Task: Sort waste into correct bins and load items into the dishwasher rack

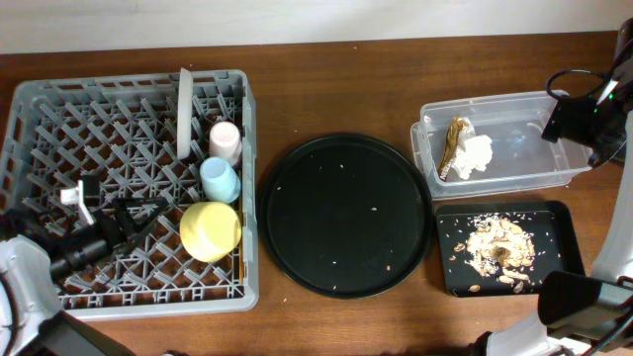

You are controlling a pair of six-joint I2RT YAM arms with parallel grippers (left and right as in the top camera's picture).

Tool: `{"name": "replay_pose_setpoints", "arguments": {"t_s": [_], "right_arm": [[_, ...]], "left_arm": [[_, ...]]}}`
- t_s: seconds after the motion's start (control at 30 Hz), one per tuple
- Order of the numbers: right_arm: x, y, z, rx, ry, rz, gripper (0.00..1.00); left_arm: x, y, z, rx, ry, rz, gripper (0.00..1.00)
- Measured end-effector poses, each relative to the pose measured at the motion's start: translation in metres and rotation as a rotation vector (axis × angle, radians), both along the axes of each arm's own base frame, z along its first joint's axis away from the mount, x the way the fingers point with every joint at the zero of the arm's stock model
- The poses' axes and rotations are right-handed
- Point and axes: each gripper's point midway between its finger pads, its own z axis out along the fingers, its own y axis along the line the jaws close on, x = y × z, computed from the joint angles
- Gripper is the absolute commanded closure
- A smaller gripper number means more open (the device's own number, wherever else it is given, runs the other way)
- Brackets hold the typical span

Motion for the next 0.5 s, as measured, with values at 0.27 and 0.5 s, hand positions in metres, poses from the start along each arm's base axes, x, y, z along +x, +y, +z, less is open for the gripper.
{"name": "replay_pose_setpoints", "arguments": {"t_s": [0.27, 0.5], "right_arm": [[0.0, 0.0, 0.0, 0.0, 0.0, 0.0, 0.01], [0.0, 0.0, 0.0, 0.0, 0.0, -0.001, 0.01]], "left_arm": [[0.008, 0.009, 0.003, 0.072, -0.06, 0.003, 0.01], [-0.001, 0.016, -0.019, 0.174, 0.036, -0.013, 0.01]]}}
